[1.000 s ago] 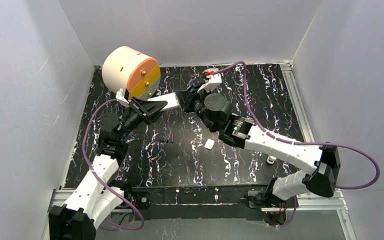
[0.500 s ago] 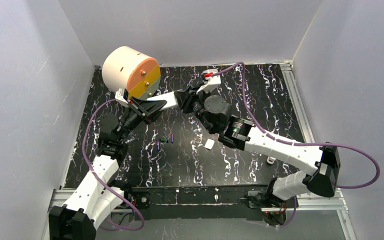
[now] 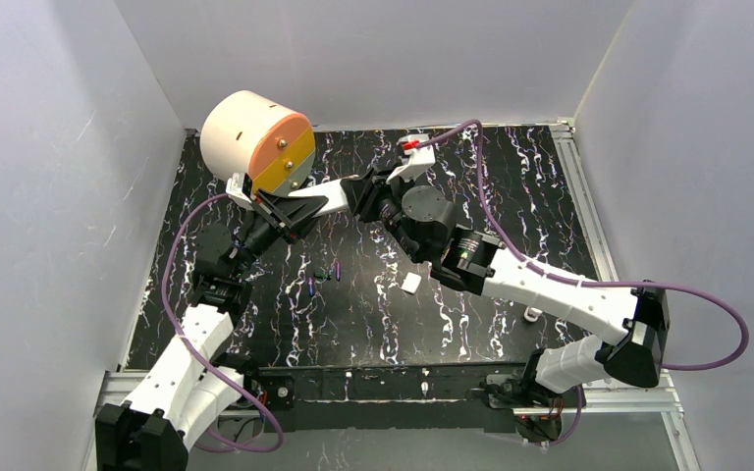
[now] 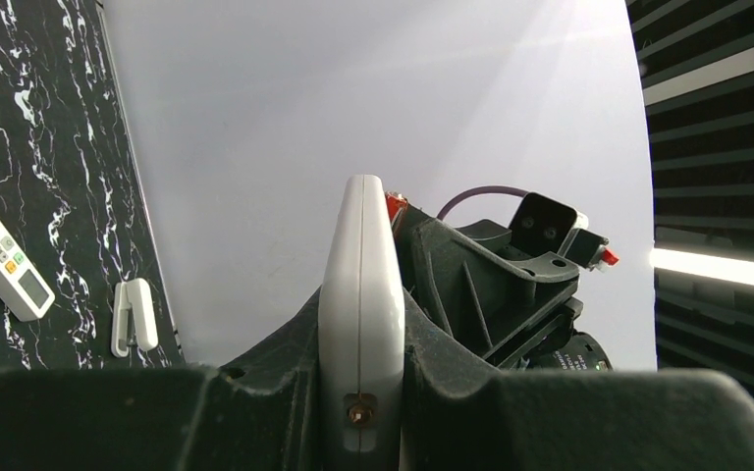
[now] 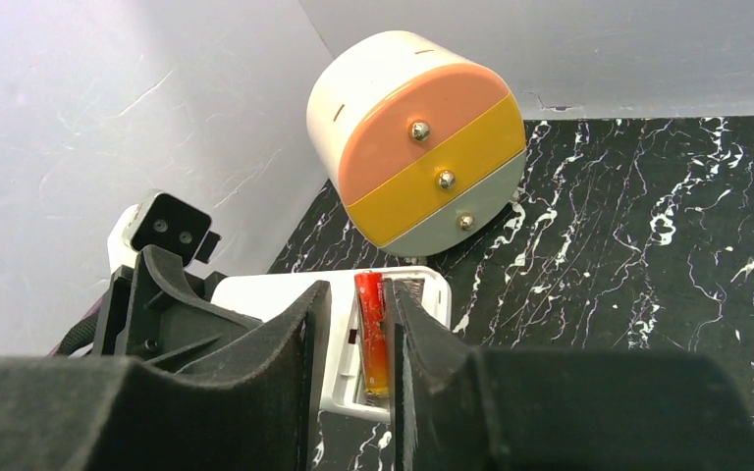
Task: Load the batteries into the remote control
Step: Load the battery into the remote control.
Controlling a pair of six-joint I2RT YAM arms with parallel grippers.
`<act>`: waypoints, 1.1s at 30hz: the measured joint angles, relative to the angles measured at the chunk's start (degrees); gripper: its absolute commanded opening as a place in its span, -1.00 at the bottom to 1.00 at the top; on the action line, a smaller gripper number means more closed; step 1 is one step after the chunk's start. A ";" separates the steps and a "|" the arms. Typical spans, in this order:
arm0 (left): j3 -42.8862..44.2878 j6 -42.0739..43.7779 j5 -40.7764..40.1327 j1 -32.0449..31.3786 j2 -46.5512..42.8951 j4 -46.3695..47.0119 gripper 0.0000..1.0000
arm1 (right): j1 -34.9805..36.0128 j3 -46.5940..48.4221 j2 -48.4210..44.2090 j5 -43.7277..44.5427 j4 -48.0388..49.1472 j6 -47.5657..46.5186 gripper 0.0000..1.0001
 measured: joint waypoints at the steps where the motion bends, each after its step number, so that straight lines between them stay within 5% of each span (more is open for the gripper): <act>1: 0.00 -0.02 -0.02 0.00 0.00 0.07 -1.00 | 0.00 0.15 0.00 0.00 -0.15 0.04 -0.27; 16: 0.00 0.15 -0.13 0.00 -0.02 3.69 -1.00 | -0.02 2.03 -3.08 -0.81 -3.52 2.51 -0.03; 27: -0.11 1.90 -0.85 0.00 -0.04 8.39 -1.00 | 0.00 0.20 -9.07 -1.22 -2.05 6.67 0.79; 33: -0.11 2.58 -0.87 0.00 -0.02 9.57 -1.00 | -0.02 -4.26 -10.25 -1.03 -0.31 15.85 0.93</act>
